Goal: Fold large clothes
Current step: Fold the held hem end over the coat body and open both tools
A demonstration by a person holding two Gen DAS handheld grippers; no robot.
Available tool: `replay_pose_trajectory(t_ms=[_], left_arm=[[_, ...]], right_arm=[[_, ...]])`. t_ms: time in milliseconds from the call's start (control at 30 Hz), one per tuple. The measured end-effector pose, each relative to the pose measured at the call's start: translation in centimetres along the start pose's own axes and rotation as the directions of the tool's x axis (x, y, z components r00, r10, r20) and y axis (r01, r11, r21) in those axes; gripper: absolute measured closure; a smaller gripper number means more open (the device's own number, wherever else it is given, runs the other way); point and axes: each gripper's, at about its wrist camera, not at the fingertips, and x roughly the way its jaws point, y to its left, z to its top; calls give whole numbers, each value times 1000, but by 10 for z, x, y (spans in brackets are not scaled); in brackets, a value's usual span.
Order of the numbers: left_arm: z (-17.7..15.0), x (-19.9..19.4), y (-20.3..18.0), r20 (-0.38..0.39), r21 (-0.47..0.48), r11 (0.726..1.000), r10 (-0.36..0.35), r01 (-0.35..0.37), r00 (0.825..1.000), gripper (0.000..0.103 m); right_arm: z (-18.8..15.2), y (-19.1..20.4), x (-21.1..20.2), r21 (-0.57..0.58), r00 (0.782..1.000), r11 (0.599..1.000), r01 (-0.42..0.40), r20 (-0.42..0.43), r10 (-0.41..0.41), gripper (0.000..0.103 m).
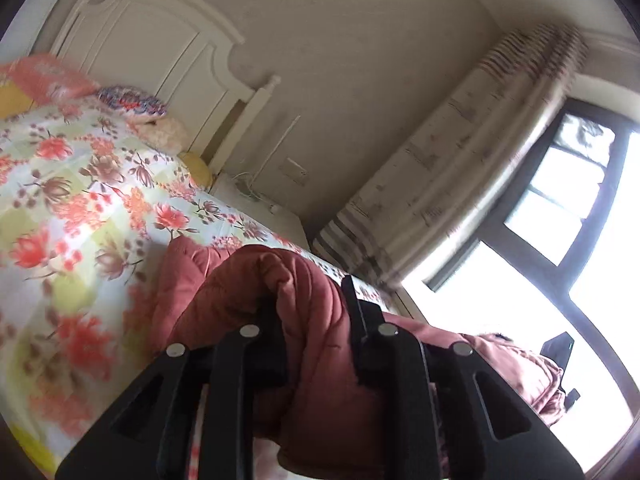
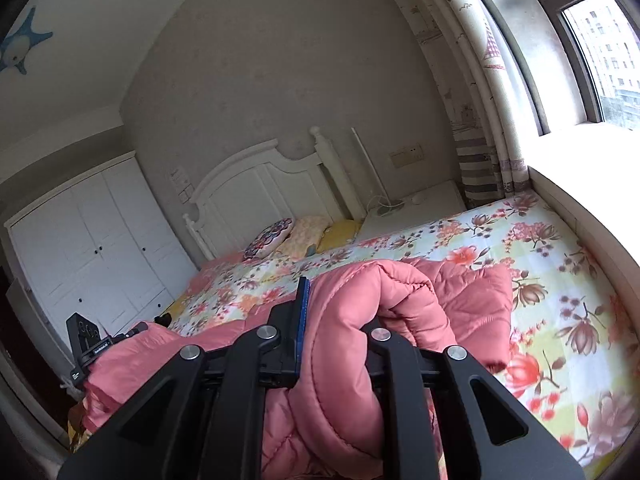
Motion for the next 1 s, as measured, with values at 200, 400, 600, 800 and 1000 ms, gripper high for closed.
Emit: replay_pose_trajectory(t_ms=[200, 400, 600, 800, 1000], left_arm=[[37, 111, 38, -88, -170, 981, 84, -98, 993, 52], [34, 189, 95, -247, -207, 943, 207, -260, 947, 22], [47, 184, 114, -159, -202, 930, 277, -305, 948, 7], [77, 163, 93, -12, -92, 942, 323, -323, 946, 2], [60, 175, 105, -134, 9, 935, 353, -355, 926, 2]], right_arm=[[32, -68, 115, 213, 988, 970, 118, -119, -94, 87], [23, -143, 201, 420, 954, 889, 184, -296, -58, 53], [34, -162, 198, 409, 979, 905, 119, -201, -38, 15], [58, -186, 186, 355, 976, 915, 191, -169, -138, 15], [46, -185, 193, 237, 953, 939, 248, -232, -193, 15]])
